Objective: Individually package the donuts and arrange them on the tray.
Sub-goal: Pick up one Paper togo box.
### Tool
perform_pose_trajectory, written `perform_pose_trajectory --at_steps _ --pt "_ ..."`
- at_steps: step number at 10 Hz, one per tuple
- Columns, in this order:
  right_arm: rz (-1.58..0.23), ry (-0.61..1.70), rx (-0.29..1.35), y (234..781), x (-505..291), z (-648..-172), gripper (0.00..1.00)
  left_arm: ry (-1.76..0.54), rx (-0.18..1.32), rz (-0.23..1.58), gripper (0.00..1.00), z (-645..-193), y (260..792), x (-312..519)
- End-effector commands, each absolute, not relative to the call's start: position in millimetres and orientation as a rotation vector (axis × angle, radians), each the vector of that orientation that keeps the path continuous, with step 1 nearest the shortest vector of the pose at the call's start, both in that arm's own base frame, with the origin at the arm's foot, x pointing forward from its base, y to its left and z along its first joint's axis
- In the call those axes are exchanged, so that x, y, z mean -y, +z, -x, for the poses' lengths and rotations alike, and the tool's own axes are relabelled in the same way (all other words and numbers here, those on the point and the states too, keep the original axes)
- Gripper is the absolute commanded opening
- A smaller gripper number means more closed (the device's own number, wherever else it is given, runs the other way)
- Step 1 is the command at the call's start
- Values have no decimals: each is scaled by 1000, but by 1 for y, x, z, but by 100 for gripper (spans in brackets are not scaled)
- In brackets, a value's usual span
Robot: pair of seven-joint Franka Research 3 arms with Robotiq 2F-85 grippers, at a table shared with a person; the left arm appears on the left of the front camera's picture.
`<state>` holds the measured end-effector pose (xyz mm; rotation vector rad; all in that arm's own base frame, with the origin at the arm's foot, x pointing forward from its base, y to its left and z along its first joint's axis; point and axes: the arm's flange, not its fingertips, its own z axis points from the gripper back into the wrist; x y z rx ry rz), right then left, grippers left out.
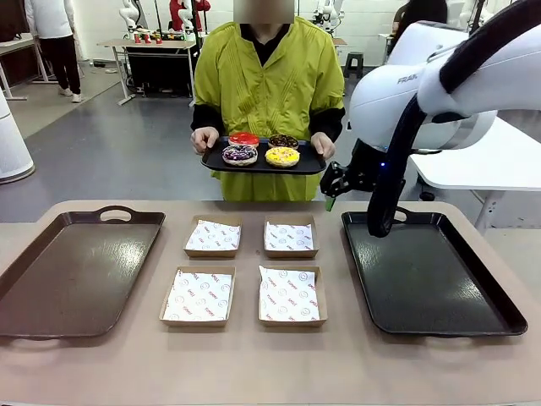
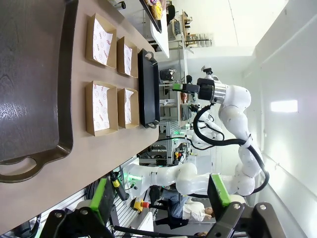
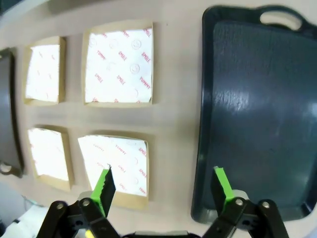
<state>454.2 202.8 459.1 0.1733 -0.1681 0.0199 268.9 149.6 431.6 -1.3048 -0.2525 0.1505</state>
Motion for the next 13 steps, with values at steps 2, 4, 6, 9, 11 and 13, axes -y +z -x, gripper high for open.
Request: perform_pose_trajectory --at_steps 2,4,6,9,11,13 --pt "-117 25 146 438 -242 -519 100 151 275 1310 100 -270 432 -150" --pt "-114 39 142 417 -257 -551 100 151 275 1310 100 -270 432 -150" --pt "-84 51 125 394 -270 -567 100 151 275 1310 100 -270 432 -150" --pt "-113 73 112 386 -265 -564 100 151 275 1310 100 -270 432 -150" --pt "-113 73 112 386 -265 -564 100 151 275 1310 100 -270 432 -150" --pt "-74 45 46 368 -269 -573 100 151 275 1310 100 -270 432 -150"
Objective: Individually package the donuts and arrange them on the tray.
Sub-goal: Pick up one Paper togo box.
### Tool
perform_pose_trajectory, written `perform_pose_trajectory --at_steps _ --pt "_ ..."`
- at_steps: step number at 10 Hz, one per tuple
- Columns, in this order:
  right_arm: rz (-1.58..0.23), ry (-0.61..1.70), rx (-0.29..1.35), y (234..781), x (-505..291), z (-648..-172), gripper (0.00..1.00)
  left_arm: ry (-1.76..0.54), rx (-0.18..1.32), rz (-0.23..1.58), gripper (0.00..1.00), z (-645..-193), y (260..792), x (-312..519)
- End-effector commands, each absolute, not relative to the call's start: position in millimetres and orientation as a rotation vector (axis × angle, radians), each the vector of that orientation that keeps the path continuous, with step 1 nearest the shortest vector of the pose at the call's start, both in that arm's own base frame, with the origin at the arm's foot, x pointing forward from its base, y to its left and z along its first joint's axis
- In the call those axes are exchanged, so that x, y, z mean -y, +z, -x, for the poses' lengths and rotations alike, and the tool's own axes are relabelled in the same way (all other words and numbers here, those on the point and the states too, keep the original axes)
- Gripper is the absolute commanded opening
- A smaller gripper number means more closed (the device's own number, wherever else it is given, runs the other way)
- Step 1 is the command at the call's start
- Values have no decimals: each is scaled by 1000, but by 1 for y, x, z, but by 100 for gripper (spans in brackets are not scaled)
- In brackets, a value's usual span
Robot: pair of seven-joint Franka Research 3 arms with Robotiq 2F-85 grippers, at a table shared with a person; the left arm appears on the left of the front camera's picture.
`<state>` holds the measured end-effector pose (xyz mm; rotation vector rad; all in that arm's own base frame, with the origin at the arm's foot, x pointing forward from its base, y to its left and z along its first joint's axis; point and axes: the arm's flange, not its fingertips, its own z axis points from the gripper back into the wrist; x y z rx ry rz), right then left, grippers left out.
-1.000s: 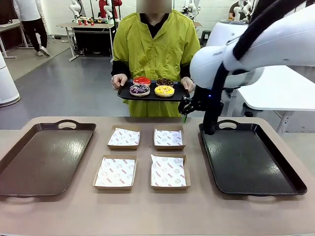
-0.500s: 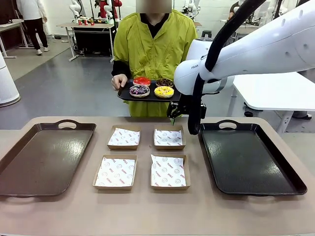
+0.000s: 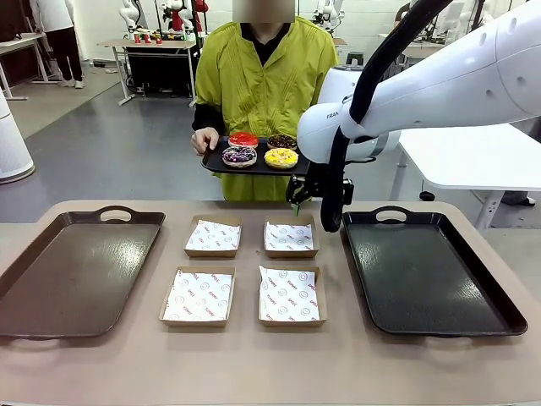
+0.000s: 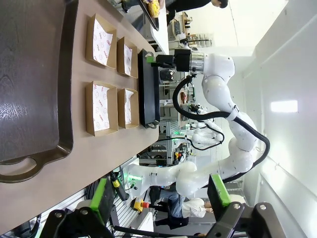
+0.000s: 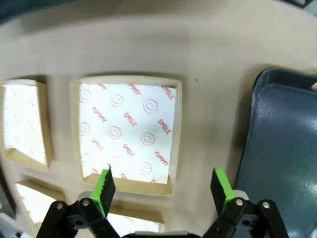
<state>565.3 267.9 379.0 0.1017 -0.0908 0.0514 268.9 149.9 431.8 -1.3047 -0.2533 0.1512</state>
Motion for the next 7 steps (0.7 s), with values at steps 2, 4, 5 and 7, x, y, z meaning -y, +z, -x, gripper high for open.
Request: perform_pose_trajectory --at_steps 2,4,5,7 --pt "-56 30 21 343 -269 -586 100 151 275 1310 100 -270 432 -150" --pt "-33 27 -7 327 -270 -594 100 151 275 1310 100 -270 432 -150" --pt "-33 34 -15 323 -273 -595 100 151 275 1310 100 -270 432 -150" --pt "-24 36 -7 323 -276 -596 100 151 275 1310 100 -270 432 -150"
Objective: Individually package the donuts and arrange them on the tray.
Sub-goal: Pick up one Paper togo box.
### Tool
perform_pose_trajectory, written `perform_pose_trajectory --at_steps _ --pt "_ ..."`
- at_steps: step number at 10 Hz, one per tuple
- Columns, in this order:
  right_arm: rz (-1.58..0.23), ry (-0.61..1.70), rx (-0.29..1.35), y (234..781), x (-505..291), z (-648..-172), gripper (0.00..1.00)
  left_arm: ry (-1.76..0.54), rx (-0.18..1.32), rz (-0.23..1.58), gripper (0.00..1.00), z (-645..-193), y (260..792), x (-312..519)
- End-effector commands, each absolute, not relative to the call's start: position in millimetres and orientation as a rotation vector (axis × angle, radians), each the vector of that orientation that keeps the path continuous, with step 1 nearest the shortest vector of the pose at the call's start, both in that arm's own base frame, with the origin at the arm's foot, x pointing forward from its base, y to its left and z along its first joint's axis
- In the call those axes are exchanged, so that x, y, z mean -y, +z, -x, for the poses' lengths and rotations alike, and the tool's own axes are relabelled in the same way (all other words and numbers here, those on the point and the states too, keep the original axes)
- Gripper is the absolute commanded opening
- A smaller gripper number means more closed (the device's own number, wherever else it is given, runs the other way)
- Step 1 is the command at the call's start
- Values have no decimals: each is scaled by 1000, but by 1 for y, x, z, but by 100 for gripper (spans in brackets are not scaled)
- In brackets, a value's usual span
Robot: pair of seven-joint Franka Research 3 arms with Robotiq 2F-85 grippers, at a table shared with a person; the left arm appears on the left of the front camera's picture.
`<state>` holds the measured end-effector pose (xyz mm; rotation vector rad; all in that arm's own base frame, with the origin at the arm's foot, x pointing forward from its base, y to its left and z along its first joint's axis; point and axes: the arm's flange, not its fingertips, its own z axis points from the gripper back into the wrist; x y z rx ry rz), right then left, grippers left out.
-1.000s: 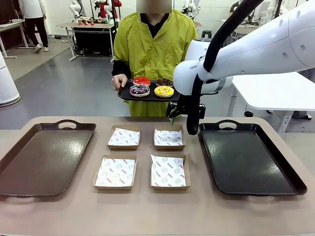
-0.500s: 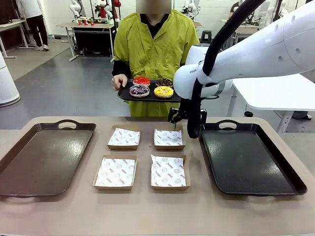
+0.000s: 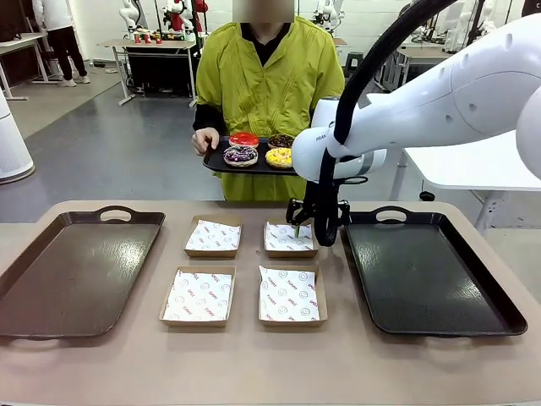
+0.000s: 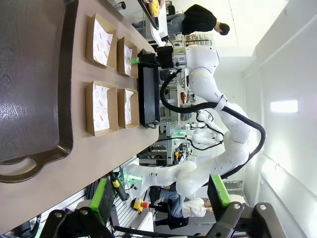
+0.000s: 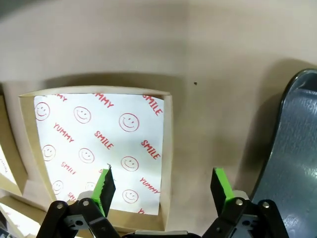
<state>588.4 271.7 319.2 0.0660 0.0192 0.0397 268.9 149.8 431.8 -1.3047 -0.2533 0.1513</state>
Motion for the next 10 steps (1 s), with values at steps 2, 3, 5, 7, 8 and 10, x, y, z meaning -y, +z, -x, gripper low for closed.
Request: perform_pose_trajectory --at_steps 2,3,5,7,8,10 --pt "-13 48 -14 318 -274 -603 41 151 275 1310 100 -270 432 -150" --pt "-14 37 -22 316 -272 -606 39 151 275 1310 100 -270 432 -150" --pt "-17 30 -30 314 -271 -608 0 151 275 1310 100 -270 432 -150" --pt "-14 27 -38 314 -270 -608 13 151 275 1310 100 -270 432 -150" --pt "-12 28 -38 314 -271 -608 3 151 275 1310 100 -270 432 -150" --pt "-10 23 -37 314 -271 -608 0 151 275 1310 100 -270 432 -150"
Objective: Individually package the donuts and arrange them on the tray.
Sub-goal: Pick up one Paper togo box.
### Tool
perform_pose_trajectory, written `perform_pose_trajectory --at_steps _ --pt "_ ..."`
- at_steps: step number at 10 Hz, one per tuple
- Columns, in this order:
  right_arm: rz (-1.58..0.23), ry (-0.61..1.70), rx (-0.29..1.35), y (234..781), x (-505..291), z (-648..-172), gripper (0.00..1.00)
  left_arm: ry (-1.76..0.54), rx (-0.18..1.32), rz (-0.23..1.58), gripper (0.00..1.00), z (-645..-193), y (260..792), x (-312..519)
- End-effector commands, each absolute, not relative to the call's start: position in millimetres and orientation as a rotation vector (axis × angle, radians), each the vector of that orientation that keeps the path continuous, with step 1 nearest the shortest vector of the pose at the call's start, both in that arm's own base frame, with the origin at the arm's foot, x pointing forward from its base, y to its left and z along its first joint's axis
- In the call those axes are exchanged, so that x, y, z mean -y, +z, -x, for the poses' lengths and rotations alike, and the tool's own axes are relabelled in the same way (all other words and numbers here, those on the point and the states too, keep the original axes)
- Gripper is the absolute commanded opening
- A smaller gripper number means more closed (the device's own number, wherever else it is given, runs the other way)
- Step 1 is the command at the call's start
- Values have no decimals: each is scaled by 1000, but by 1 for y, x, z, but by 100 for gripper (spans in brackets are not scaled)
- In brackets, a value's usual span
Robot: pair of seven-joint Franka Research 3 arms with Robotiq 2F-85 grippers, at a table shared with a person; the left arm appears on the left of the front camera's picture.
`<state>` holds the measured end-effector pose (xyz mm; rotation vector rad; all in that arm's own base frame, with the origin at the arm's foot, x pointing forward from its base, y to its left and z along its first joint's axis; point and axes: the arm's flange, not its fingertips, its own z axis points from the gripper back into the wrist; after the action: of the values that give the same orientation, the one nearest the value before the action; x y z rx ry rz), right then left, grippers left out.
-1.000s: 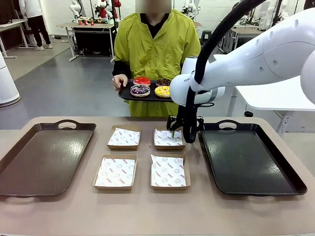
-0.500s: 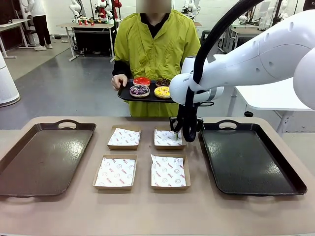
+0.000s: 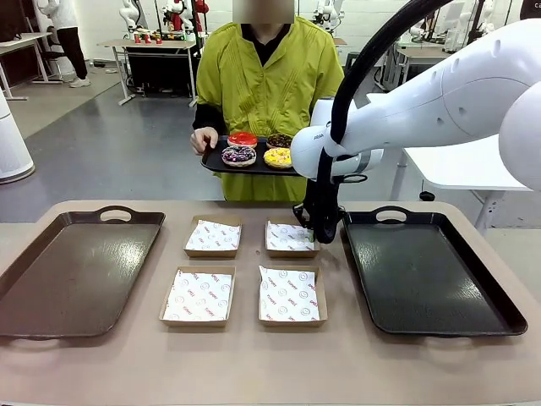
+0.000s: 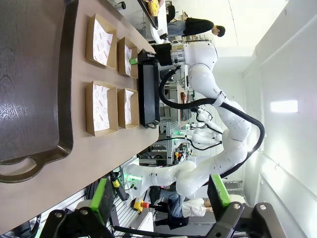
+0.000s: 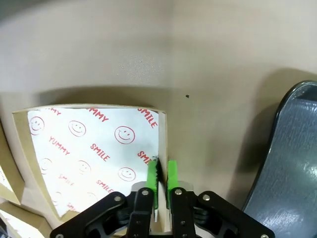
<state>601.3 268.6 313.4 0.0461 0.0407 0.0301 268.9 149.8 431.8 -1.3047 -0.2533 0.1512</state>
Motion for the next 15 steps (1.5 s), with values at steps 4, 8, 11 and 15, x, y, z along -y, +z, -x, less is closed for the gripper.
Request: perform_pose_trajectory --at_steps 4,8,11,15 --pt "-15 8 -46 313 -271 -608 0 151 275 1310 100 -270 432 -150" --pt "-6 8 -64 373 -276 -583 0 151 275 1310 100 -270 432 -150" --pt "-36 -8 -59 449 -276 -577 0 151 275 1310 100 -270 432 -150" --pt "-50 -12 -61 488 -286 -579 0 151 275 1310 100 -270 432 -150"
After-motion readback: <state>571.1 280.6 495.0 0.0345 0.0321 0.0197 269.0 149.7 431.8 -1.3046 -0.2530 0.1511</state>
